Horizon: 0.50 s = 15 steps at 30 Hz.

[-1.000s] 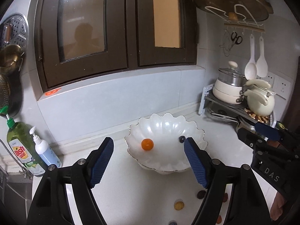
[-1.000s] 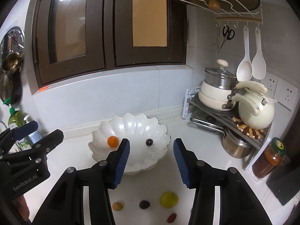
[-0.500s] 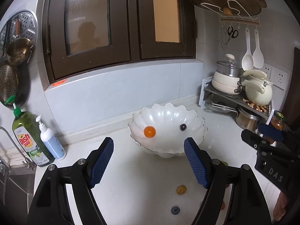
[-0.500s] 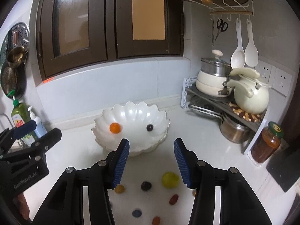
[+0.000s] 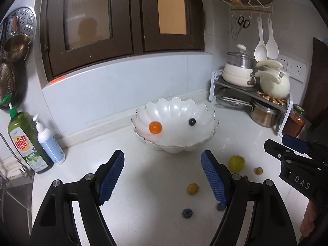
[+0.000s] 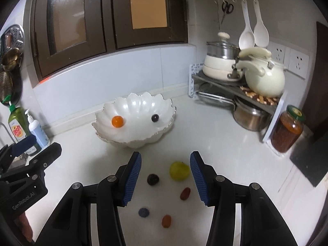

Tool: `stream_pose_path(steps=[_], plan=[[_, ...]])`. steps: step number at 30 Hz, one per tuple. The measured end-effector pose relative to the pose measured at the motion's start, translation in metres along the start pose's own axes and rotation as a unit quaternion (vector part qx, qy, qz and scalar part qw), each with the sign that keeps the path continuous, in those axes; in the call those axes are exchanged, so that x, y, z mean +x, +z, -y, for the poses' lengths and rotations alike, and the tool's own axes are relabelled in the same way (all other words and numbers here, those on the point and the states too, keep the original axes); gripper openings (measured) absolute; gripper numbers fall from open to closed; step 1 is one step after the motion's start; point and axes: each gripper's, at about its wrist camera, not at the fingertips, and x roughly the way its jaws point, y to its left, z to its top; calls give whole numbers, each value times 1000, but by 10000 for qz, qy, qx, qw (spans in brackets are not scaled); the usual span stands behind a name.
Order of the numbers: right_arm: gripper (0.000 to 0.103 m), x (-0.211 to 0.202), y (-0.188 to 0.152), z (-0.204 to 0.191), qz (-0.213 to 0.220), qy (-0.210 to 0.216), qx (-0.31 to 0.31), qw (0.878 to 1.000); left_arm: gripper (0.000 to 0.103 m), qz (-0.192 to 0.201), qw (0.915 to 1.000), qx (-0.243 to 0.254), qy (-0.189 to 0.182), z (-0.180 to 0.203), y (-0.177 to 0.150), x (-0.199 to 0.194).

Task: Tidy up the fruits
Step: 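Withdraw both tools from the bowl back toward the remaining fruits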

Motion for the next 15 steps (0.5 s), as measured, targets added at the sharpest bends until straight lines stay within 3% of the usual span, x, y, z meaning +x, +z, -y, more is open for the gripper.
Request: stream_pose_path(steps=[15], plan=[[51, 7, -34, -2, -313, -91, -15, 9995, 77, -426, 9985, 227, -249, 9, -36, 12]])
